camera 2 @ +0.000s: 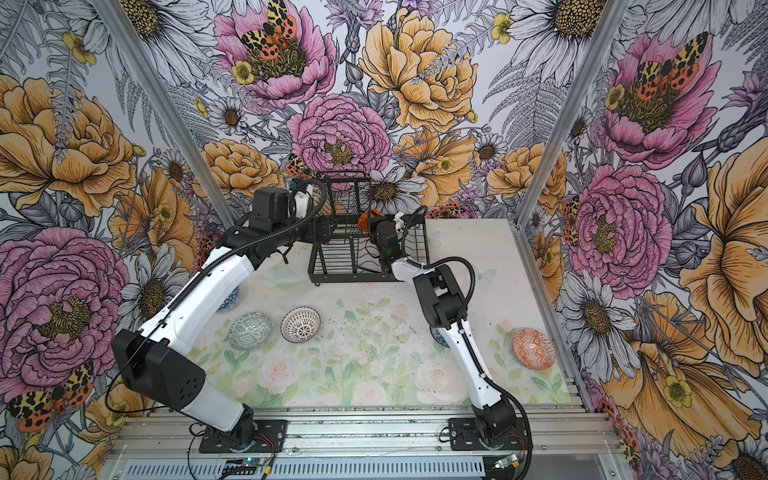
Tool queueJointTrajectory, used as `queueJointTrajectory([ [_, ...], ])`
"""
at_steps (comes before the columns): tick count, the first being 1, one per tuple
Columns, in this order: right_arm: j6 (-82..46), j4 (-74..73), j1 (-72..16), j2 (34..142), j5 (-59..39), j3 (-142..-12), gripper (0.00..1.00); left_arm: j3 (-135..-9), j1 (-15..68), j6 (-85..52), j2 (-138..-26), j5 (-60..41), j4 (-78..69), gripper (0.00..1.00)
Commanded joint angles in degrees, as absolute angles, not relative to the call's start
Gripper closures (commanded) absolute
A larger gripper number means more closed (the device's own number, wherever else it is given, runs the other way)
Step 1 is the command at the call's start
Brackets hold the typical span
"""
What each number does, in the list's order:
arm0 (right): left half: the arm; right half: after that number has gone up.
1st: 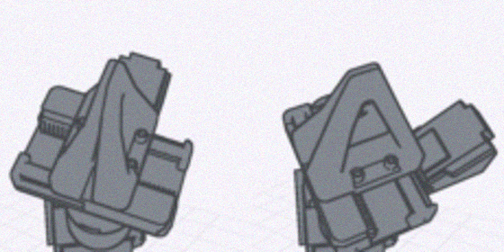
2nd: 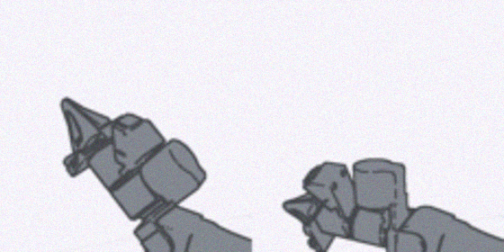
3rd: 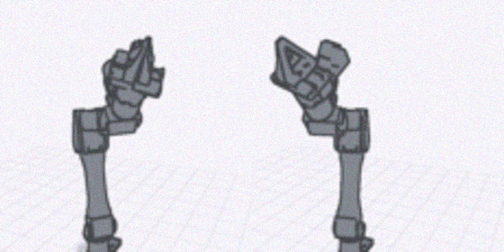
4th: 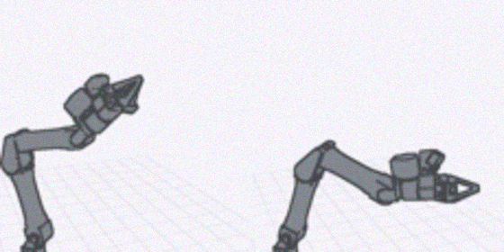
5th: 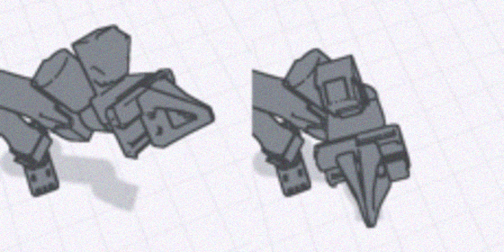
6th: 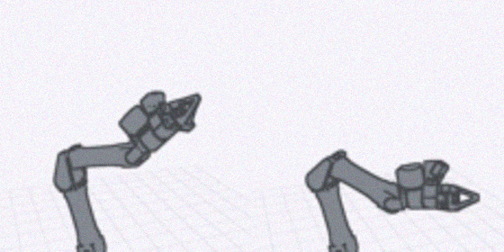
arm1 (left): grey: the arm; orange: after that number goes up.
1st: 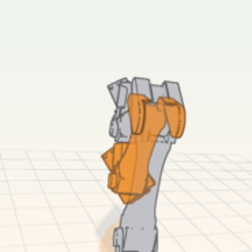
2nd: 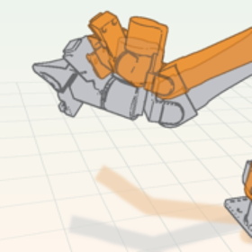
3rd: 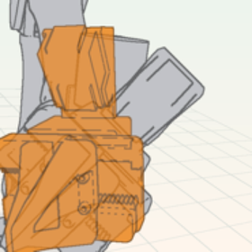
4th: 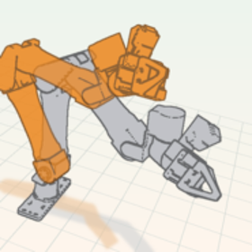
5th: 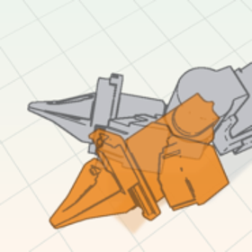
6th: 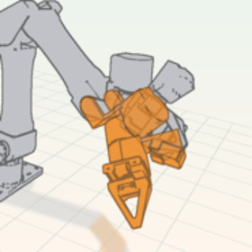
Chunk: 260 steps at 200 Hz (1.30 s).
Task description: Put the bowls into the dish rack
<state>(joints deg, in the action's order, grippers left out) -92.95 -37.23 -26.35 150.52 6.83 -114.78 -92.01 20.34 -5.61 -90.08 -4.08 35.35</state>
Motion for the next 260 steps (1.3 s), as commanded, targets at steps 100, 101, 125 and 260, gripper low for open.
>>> queueJointTrajectory([
  [100, -91.2, -42.0, -26.9, 153.5, 8.4, -115.4, 1.0, -91.0, 19.6, -7.2, -89.3, -6.1, 34.2, 0.01],
  [101, -91.2, -42.0, -26.9, 153.5, 8.4, -115.4, 1.0, -91.0, 19.6, -7.2, -89.3, -6.1, 34.2, 0.01],
  [125, -91.9, -42.1, -26.8, 154.1, 8.3, -115.5, 1.0, -91.1, 19.5, -7.3, -89.5, -6.0, 34.2, 0.01],
  [260, -92.3, -41.2, -27.6, 154.4, 5.8, -114.3, 1.0, -92.5, 19.3, -7.9, -91.3, -6.3, 34.2, 0.02],
])
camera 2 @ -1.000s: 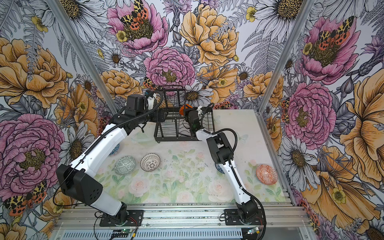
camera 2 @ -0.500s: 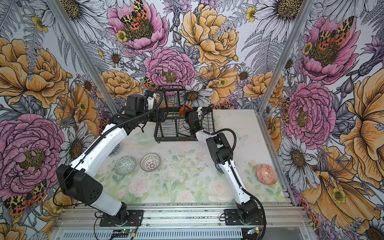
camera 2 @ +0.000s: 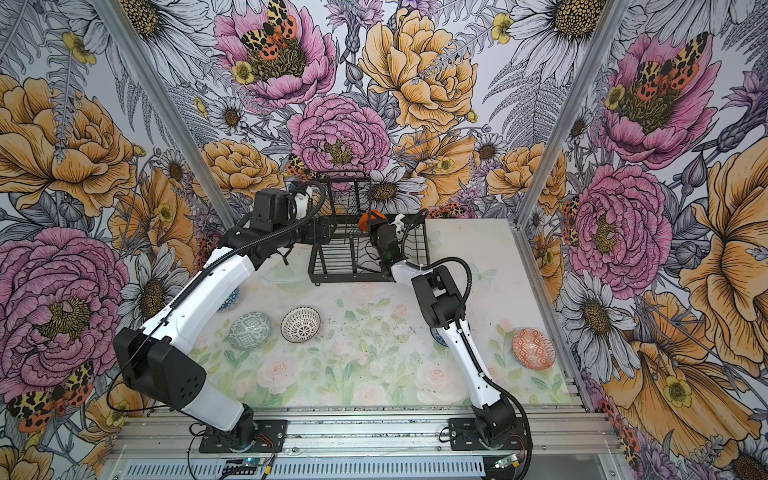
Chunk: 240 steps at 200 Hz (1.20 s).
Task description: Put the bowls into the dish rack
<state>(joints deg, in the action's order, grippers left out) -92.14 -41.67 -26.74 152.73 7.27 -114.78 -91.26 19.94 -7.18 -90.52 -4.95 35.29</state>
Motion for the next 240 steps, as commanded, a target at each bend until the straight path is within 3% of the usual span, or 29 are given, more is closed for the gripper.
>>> queueJointTrajectory([
  [1, -92.2, -41.2, -27.6, 154.3, 5.8, -114.3, 1.0, -92.5, 19.3, -7.9, -91.3, -6.2, 34.2, 0.02],
  [240, -86.1, -53.3, -26.6, 155.7, 0.0, -111.4, 1.0, -90.2, 19.4, -8.7, -90.0, -6.4, 34.1, 0.01],
])
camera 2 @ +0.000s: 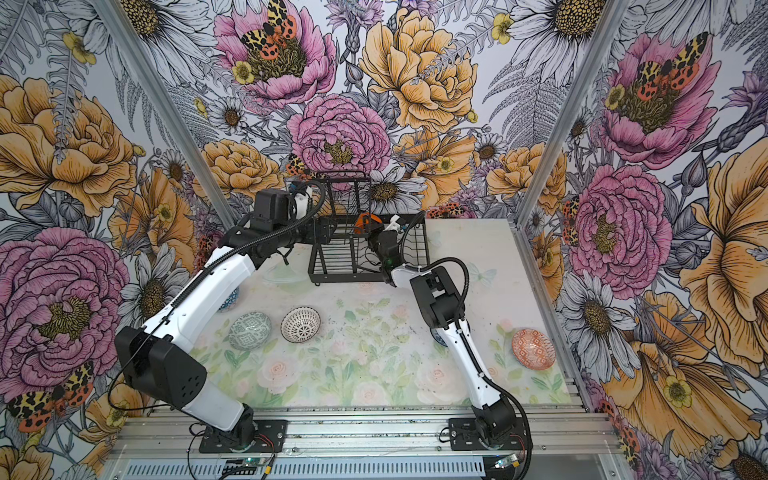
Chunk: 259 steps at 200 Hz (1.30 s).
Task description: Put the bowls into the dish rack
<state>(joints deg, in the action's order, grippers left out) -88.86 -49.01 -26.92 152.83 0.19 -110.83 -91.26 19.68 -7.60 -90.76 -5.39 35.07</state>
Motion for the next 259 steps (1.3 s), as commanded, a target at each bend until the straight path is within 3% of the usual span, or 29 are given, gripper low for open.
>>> queueJointTrajectory([
  [1, -86.1, -53.3, -26.6, 155.7, 0.0, -111.4, 1.0, -90.1, 19.4, -8.8, -90.0, -6.4, 34.2, 0.01],
  [113, -88.2, -52.4, -26.3, 157.2, 5.8, -112.1, 1.0, -91.2, 19.7, -9.4, -91.9, -7.0, 33.8, 0.01],
  [259, -94.4, -34.2, -27.7, 155.6, 9.1, -111.2, 1.0, -91.0, 19.5, -9.4, -92.0, -6.8, 33.8, 0.01],
])
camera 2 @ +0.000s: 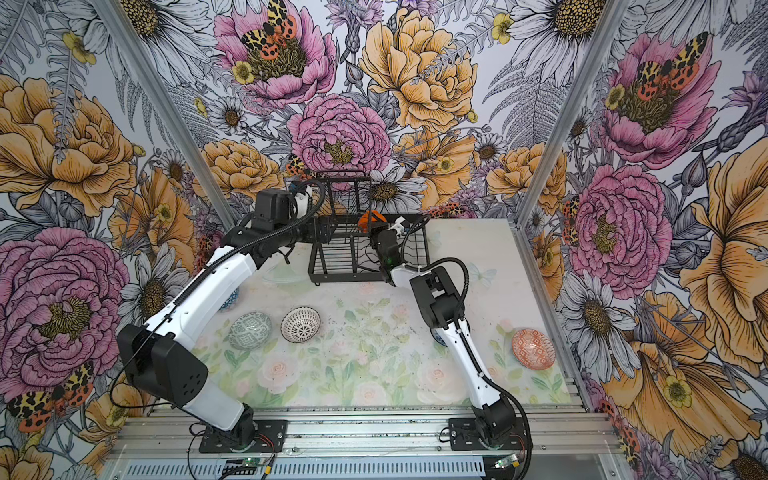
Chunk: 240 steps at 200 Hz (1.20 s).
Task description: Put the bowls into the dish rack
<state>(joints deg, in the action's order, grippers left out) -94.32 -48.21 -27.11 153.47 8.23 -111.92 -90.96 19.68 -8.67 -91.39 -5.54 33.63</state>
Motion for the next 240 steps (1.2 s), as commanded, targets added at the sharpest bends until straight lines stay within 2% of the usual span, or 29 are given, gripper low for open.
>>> queueJointTrajectory([
  [1, -94.3, -34.0, -27.8, 155.5, 9.0, -111.2, 1.0, -91.0, 19.5, -9.4, -92.0, -6.8, 33.8, 0.01],
  [152, -88.9, -29.5, -26.8, 155.8, 3.1, -114.3, 1.0, -90.9, 18.9, -9.4, -92.4, -6.8, 33.8, 0.01],
  [240, -94.7, -22.7, -27.3, 150.9, 5.2, -111.7, 1.0, -91.6, 19.3, -9.4, -92.7, -6.5, 33.6, 0.01],
])
